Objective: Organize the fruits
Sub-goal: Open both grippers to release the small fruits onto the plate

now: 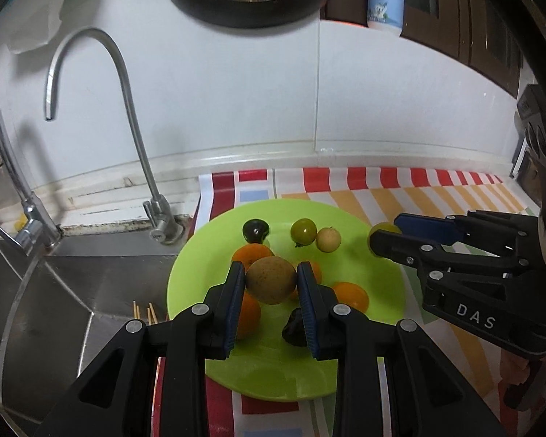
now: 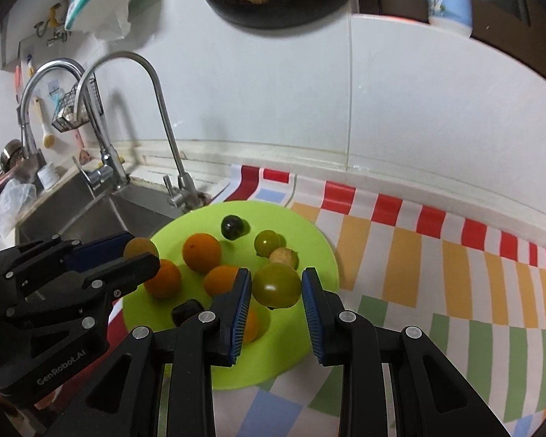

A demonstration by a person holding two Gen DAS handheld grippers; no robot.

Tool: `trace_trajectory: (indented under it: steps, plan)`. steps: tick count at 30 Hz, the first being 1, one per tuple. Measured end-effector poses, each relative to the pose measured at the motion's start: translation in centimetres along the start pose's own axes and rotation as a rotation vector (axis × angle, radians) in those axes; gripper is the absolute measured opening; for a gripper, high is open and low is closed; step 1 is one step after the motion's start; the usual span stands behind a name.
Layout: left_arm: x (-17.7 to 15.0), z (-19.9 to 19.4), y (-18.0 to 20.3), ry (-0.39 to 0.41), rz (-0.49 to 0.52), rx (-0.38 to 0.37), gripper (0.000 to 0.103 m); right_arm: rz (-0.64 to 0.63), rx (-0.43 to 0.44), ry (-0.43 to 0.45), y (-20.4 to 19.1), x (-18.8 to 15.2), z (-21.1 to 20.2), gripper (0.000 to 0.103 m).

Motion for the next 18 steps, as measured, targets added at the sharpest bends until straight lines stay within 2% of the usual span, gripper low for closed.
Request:
trace_trajectory:
  steps: [2, 3, 4, 6, 7, 16, 18]
  plan:
    - [0.0, 0.7, -0.1, -0.014, 0.006, -0.007, 0.029, -0.003, 0.005, -0.005, 0.0, 0.1, 0.6, 0.03]
    - [0.0, 0.8, -0.1, -0.017, 0.006, -0.008, 0.033, -0.004, 0.008, -0.004, 0.0, 0.2, 0.9, 0.03]
    - [0.1, 0.9, -0.2, -0.018, -0.003, -0.006, 0.045, -0.005, 0.013, -0.002, -0.1, 0.3, 1.0, 0.03]
    - [0.1, 0.7, -0.4, -0.009, -0.026, 0.003, 0.054, 0.0, 0.018, 0.0, 0.0, 0.4, 1.2, 0.034]
    - [0.1, 0.4, -0.4, -0.004, -0.035, 0.007, 0.054, 0.011, 0.018, 0.0, 0.1, 0.5, 1.2, 0.038]
    - [-0.7, -3.7, 0.5, 0.015, -0.072, 0.07, 0.055, 0.035, -0.073, 0.053, 1.3, -0.5, -3.4, 0.038]
    - [-0.6, -4.5, 0.8, 0.018, -0.069, 0.083, 0.059, 0.045, -0.093, 0.061, 1.4, -1.0, -4.9, 0.043]
Point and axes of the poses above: each gripper's, at about its wrist camera, not at the fingertips, and z roughly the way its jaws point, y to its right, x to its top, the point moved 2 cm from there along z, roughly the way its jaws point, and after that the axes turned 8 degrees about -x, right-handed, at the moved point
